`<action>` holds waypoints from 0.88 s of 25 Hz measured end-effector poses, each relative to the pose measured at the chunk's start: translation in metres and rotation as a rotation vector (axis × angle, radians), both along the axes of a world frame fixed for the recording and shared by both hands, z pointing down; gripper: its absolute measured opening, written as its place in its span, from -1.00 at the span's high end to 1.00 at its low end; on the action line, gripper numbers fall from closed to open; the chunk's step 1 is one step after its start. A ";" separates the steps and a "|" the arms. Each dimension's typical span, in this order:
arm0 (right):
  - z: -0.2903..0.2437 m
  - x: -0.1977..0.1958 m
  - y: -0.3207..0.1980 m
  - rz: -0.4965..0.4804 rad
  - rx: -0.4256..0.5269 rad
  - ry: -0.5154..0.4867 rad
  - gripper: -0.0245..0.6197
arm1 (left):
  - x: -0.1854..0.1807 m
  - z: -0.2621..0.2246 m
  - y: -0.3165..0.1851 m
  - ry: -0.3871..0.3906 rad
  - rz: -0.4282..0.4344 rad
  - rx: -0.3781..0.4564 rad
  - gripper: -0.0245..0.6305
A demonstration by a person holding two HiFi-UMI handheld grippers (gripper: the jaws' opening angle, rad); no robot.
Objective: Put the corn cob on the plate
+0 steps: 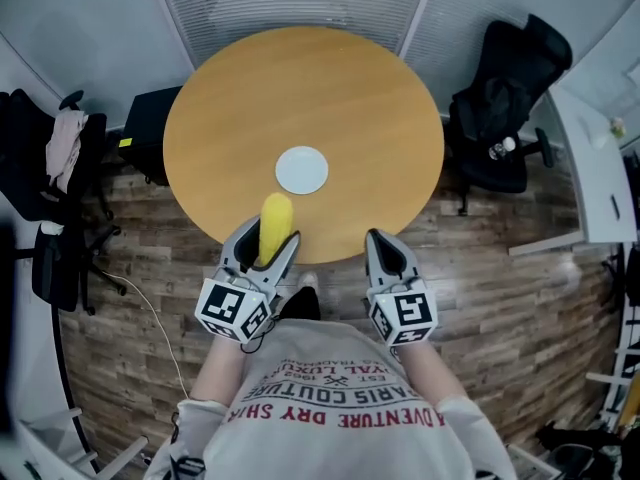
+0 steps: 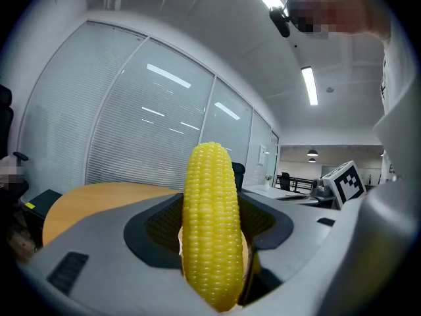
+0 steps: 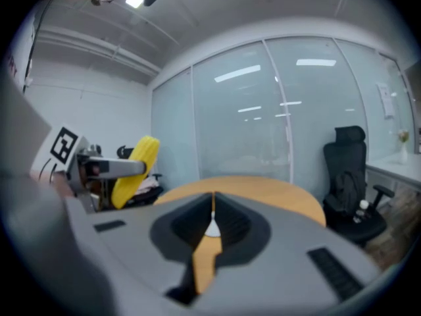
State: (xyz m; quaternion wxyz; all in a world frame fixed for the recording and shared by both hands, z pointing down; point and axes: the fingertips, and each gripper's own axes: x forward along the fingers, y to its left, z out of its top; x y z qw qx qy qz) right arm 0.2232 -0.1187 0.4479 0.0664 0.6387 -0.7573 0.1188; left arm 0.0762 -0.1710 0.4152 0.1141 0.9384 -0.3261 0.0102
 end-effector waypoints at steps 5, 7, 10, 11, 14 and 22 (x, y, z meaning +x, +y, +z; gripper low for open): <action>0.007 0.019 -0.055 0.015 -0.020 0.004 0.83 | 0.020 0.011 -0.058 -0.026 0.018 0.004 0.08; 0.011 0.022 -0.077 0.014 -0.032 0.003 0.83 | 0.025 0.016 -0.080 -0.031 0.025 -0.003 0.08; 0.019 0.024 -0.105 0.004 -0.049 0.001 0.83 | 0.030 0.026 -0.107 -0.045 0.032 -0.019 0.08; 0.022 0.025 -0.113 0.001 -0.055 0.001 0.83 | 0.031 0.029 -0.115 -0.053 0.033 -0.022 0.08; 0.031 0.025 -0.134 -0.016 -0.076 -0.004 0.83 | 0.033 0.044 -0.133 -0.081 0.026 -0.046 0.08; 0.059 0.026 -0.175 -0.126 -0.141 -0.003 0.83 | 0.040 0.098 -0.156 -0.164 -0.044 -0.137 0.08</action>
